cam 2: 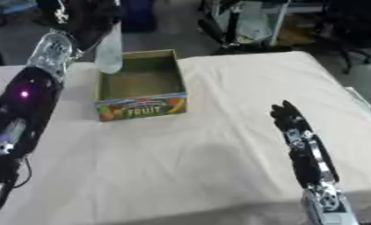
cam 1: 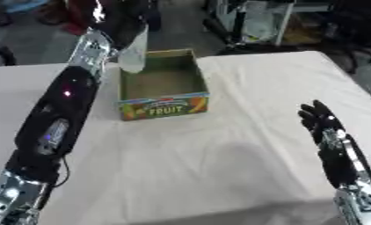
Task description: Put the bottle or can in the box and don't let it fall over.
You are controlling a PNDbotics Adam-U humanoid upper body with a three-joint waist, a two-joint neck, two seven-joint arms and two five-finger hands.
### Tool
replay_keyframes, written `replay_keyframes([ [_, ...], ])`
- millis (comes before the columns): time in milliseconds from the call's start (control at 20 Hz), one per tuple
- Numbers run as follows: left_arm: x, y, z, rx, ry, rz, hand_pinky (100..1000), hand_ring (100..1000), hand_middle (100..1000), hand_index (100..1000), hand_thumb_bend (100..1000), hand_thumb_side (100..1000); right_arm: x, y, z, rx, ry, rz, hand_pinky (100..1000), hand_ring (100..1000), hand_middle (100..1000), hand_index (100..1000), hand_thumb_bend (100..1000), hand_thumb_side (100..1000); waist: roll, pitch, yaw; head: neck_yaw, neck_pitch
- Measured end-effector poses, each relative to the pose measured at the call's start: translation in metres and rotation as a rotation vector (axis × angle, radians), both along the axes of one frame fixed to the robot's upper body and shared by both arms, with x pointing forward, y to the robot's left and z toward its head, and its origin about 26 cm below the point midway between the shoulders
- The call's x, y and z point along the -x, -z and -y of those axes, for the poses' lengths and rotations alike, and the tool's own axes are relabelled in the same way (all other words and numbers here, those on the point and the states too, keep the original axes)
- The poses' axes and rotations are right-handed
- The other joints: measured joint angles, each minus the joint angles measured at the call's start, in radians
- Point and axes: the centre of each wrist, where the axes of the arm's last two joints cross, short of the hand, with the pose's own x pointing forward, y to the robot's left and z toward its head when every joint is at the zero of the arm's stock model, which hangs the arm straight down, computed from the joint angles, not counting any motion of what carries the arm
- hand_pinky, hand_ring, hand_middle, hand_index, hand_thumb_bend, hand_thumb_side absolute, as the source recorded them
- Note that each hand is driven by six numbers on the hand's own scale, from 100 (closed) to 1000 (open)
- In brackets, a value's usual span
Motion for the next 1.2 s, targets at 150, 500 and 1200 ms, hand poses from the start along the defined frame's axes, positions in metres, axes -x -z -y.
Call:
replay_keyframes([
  [150,-0.003,0.019,-0.001,-0.045,-0.009,-0.040,188,100,185,1000,749,1000,-0.001,-0.001,-0.001,0.001,-0.004,0.005,1000,947,898,990,100,810,0.001,0.001,0.000,-0.004,0.000],
  [500,0.015,0.112,-0.038,-0.200,-0.122,-0.321,202,100,204,1000,737,1000,-0.002,-0.002,0.000,-0.001,0.002,0.010,1000,947,899,989,100,812,0.003,0.007,0.029,-0.036,0.000],
  [1200,0.103,0.145,-0.174,-0.020,-0.476,-0.236,259,118,226,969,782,1000,0.005,0.004,0.014,-0.003,0.065,-0.010,1000,949,900,989,100,819,0.001,0.010,0.139,-0.098,0.000],
])
